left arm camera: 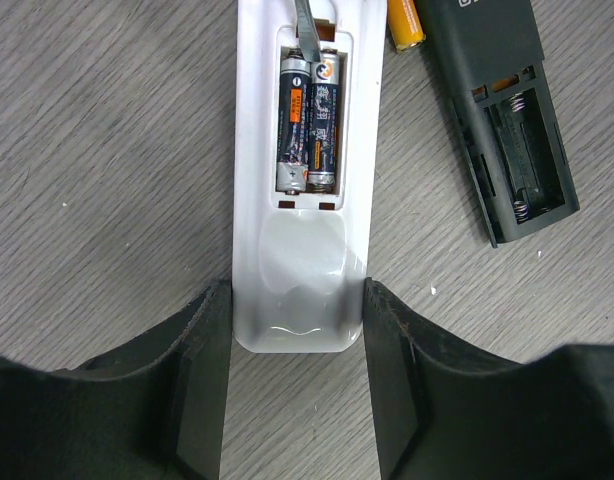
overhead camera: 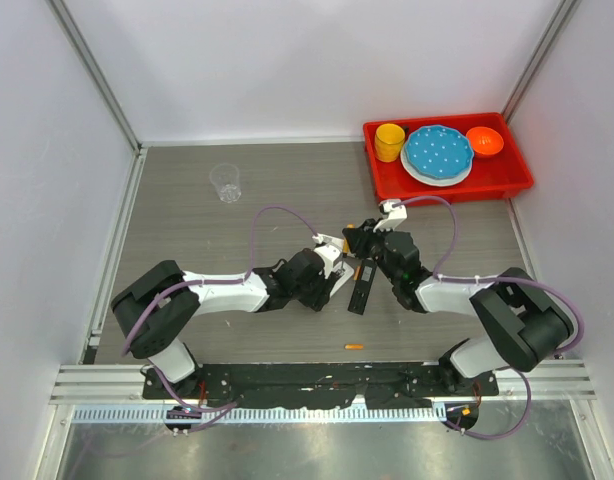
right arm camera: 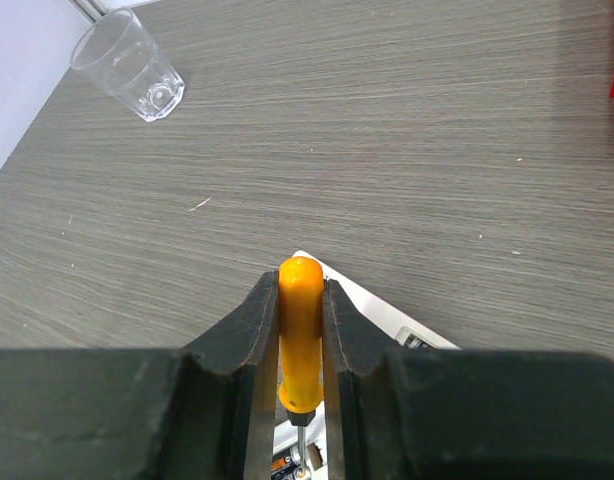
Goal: Unload the batteries from the remote control
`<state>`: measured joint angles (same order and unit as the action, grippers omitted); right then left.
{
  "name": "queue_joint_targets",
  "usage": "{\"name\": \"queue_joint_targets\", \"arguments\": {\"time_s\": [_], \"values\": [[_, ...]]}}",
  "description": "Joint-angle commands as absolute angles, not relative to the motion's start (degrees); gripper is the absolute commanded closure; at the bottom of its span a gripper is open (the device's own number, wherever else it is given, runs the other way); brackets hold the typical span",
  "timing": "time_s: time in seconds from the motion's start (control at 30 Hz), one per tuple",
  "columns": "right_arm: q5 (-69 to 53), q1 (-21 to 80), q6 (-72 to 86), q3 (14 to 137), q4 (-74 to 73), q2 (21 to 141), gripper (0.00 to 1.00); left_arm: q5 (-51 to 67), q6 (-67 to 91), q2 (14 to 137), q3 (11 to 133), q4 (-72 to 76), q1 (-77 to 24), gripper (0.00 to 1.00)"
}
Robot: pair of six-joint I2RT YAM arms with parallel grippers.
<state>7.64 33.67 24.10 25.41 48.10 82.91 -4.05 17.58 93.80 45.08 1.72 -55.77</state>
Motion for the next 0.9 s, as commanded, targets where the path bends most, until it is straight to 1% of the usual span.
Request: {"name": "queue_joint_targets", "arguments": {"time_s": [0.0,0.2,0.5,0.63,0.87], "values": [[8.96,34.10,23.38,26.46,51.33,83.93,0.99,-2.02,18.63,97.38,42.36,-3.34,-56.16,0.64],[7.92,34.19,24.34,26.63,51.33,85.16,0.99,-2.20,18.63,97.29,42.36,-3.25,-56.16,0.66],[5.63,34.54,27.50,25.93,53.52,86.57,0.99,-2.02,18.54,97.47,42.54,-3.25,-56.25,0.71],[3.69,34.63,31.37,26.10,55.45,88.15,0.99,-2.02,18.46,97.65,42.54,-3.25,-56.16,0.75],[0.80,33.58,38.93,25.75,57.65,87.45,0.99,-1.93,18.55,97.82,42.63,-3.34,-56.16,0.79]]}}
